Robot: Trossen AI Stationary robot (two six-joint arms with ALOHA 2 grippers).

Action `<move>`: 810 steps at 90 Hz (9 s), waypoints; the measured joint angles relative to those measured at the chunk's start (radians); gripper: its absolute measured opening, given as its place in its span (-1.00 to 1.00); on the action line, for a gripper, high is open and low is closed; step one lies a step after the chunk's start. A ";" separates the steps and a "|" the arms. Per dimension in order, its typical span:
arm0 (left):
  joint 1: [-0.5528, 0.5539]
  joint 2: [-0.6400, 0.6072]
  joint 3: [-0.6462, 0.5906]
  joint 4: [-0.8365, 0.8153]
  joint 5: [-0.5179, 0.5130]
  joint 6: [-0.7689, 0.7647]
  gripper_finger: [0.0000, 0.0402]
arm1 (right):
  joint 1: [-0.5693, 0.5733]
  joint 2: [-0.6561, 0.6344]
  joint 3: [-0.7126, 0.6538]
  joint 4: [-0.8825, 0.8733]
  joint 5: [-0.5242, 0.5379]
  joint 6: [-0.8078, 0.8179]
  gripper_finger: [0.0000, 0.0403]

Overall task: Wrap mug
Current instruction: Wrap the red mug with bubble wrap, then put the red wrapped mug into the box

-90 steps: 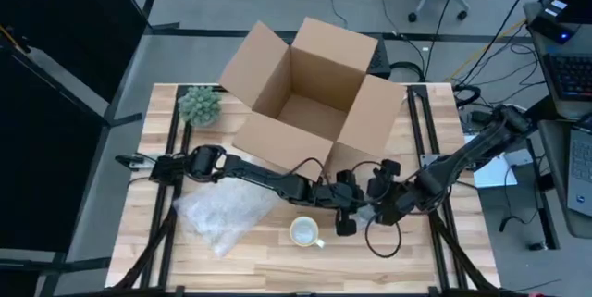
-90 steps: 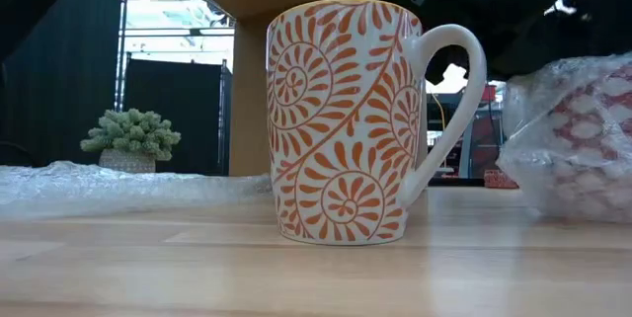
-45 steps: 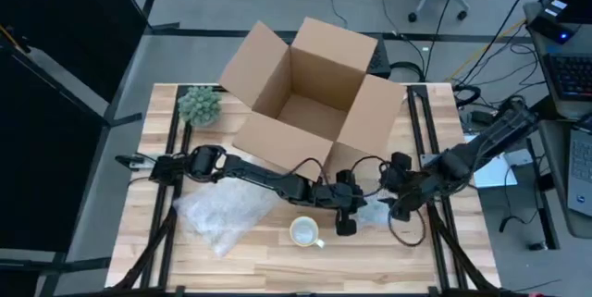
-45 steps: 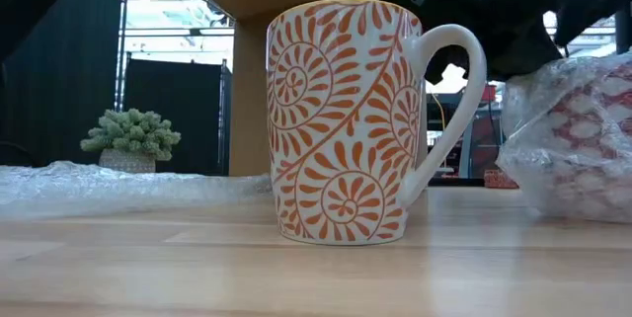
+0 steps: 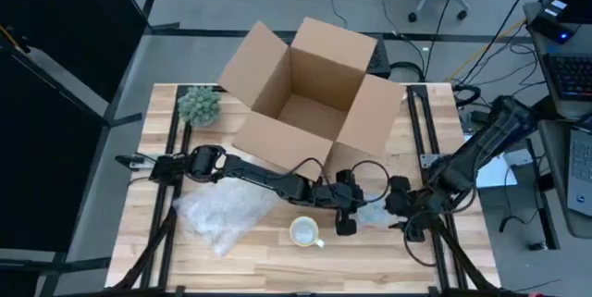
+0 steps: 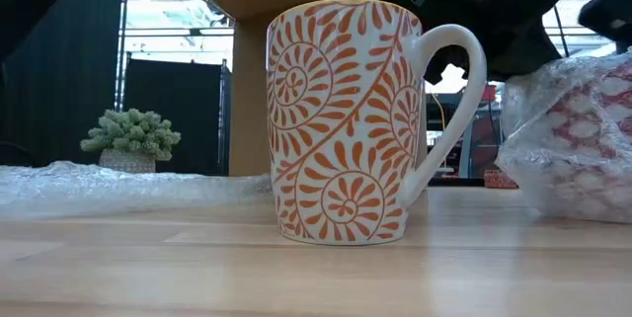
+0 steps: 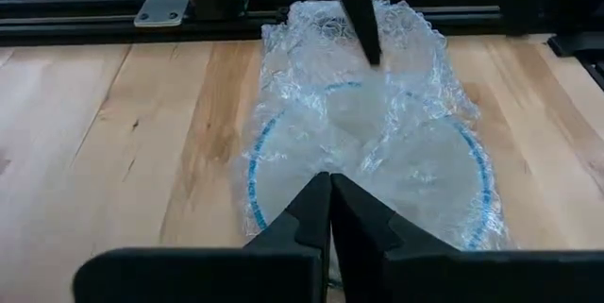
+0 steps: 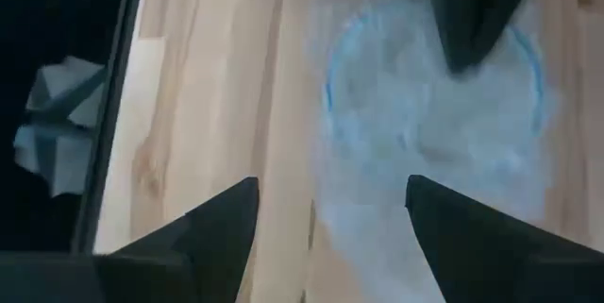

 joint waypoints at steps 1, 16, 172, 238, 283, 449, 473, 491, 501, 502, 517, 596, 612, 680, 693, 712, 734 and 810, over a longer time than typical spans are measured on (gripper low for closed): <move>0.000 0.000 0.000 0.000 0.000 0.000 -1.00 | -0.001 0.004 -0.001 0.008 0.002 -0.007 0.27; 0.000 0.000 -0.001 0.012 0.000 0.000 -1.00 | -0.036 0.100 -0.005 0.067 0.017 -0.083 0.27; 0.000 0.002 0.000 0.013 -0.013 0.002 -1.00 | -0.158 0.417 0.047 0.165 -0.106 -0.185 -0.05; 0.000 0.002 -0.001 0.025 0.002 0.002 -1.00 | -0.143 0.414 0.372 -0.334 -0.109 -0.184 0.14; 0.000 0.002 0.000 0.026 0.000 0.002 -1.00 | -0.110 0.399 0.122 0.051 -0.094 -0.080 0.13; 0.000 0.003 0.000 0.034 0.004 0.003 -1.00 | -0.244 0.229 0.011 -0.061 0.067 -0.026 0.13; 0.000 0.003 0.000 0.052 0.005 0.004 -1.00 | -0.286 0.223 -0.065 0.040 0.043 -0.012 0.13; 0.001 0.004 -0.001 0.046 0.004 0.005 -1.00 | -0.273 0.159 0.096 -0.177 -0.004 -0.074 0.13; 0.000 0.004 -0.001 0.047 0.003 0.008 -1.00 | -0.231 0.121 0.190 -0.349 -0.034 -0.073 0.13; 0.000 0.004 -0.001 0.047 0.003 0.008 -1.00 | -0.226 0.117 0.198 -0.358 -0.035 -0.071 0.13; 0.000 0.004 -0.001 0.047 0.003 0.008 -1.00 | -0.138 0.067 0.231 -0.253 -0.032 -0.067 0.13; -0.014 -0.008 -0.003 0.058 -0.006 0.008 -1.00 | -0.064 0.429 0.035 0.079 0.053 -0.205 -0.38; -0.036 -0.053 -0.003 0.032 -0.004 0.002 -1.00 | -0.051 0.429 0.053 0.049 -0.025 -0.186 -0.90; -0.225 -0.354 -0.002 -0.203 -0.126 0.027 -1.00 | 0.179 0.347 0.753 -0.320 0.174 -0.372 -0.93; -0.261 -0.447 -0.001 -0.274 -0.186 0.028 -1.00 | 0.127 0.347 0.902 -0.377 0.293 -0.530 -0.93; -0.303 -0.542 0.000 -0.424 -0.428 0.062 -1.00 | -0.089 0.305 1.031 -0.393 0.385 -0.775 -0.93; -0.307 -0.607 0.000 -0.675 -0.604 0.000 -1.00 | -0.673 0.270 1.066 -0.271 0.206 -1.015 -0.93; -0.294 -0.611 -0.001 -0.769 -0.595 -0.026 -1.00 | -1.349 0.938 1.062 -0.371 -0.401 -1.041 -0.93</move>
